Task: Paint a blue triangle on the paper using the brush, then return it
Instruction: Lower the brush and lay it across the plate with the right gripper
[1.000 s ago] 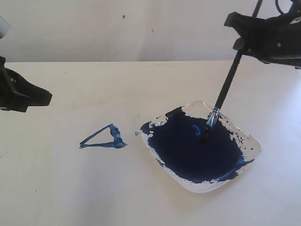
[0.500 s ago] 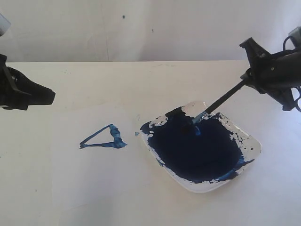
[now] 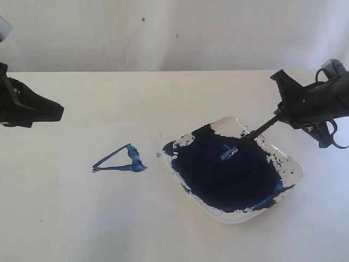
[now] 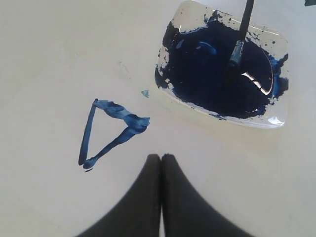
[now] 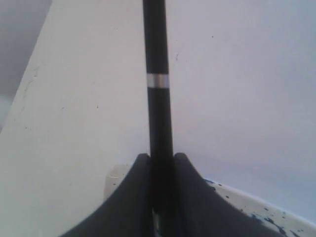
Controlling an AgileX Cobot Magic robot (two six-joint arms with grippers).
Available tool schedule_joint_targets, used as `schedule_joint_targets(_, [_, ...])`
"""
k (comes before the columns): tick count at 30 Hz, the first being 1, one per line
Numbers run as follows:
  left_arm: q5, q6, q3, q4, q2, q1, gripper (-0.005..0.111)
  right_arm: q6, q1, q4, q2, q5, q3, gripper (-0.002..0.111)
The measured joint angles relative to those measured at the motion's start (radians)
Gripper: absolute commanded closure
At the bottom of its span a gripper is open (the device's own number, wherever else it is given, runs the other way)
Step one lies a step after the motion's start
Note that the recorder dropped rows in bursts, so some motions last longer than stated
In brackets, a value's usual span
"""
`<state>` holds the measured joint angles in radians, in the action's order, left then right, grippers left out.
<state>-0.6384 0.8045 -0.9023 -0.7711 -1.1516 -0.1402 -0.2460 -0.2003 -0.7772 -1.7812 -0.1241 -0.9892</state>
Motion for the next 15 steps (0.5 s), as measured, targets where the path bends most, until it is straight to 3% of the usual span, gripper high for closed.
schedule_joint_targets(15, [0.000, 0.000, 0.000, -0.004, 0.000, 0.000, 0.107, -0.032, -0.002, 0.000, -0.085, 0.000, 0.000, 0.108])
